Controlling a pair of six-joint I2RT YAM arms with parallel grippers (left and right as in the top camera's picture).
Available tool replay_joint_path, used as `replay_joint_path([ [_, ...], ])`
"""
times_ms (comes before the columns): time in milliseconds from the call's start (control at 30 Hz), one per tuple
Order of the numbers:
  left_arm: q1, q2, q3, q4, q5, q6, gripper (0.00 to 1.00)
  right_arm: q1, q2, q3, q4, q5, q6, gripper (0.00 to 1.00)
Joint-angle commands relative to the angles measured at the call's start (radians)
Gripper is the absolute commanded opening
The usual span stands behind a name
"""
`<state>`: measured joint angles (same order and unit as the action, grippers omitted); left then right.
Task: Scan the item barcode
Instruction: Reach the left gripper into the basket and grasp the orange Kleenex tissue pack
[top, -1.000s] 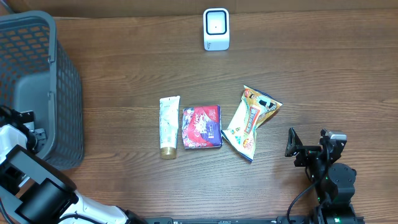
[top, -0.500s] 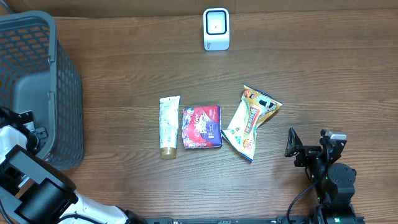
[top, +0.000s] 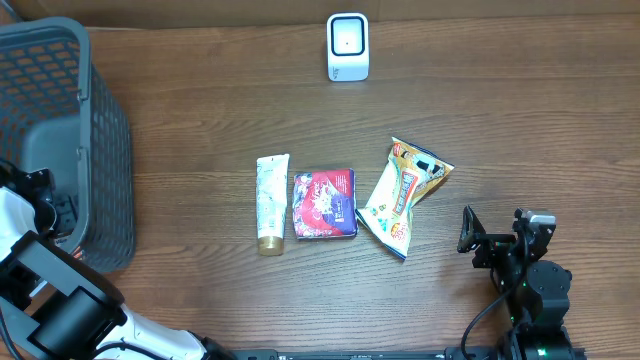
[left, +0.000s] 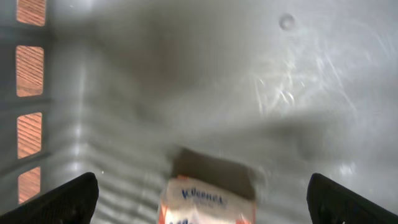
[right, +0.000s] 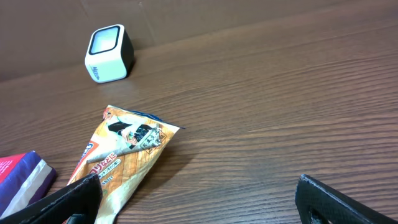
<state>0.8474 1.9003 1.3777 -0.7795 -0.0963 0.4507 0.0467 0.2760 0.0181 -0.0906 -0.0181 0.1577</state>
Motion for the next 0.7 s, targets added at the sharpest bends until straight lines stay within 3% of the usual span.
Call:
replay_joint_path([
  [0,-0.003,0.009,0.019,-0.026,0.018,0.093,0.98,0.005,0.002,-0.01,0.006,0.017,0.001,1.0],
  [533,-0.003,0.009,-0.093,0.026,0.064,0.088,0.9,0.005,0.002,-0.01,0.006,0.017,0.001,1.0],
  [600,-0.003,0.009,-0.093,0.026,0.064,0.088,0.78,0.005,0.002,-0.01,0.006,0.017,0.001,1.0],
  [667,-0.003,0.009,-0.093,0.026,0.063,0.088,0.57,0.005,0.002,-0.01,0.006,0.017,0.001,1.0],
])
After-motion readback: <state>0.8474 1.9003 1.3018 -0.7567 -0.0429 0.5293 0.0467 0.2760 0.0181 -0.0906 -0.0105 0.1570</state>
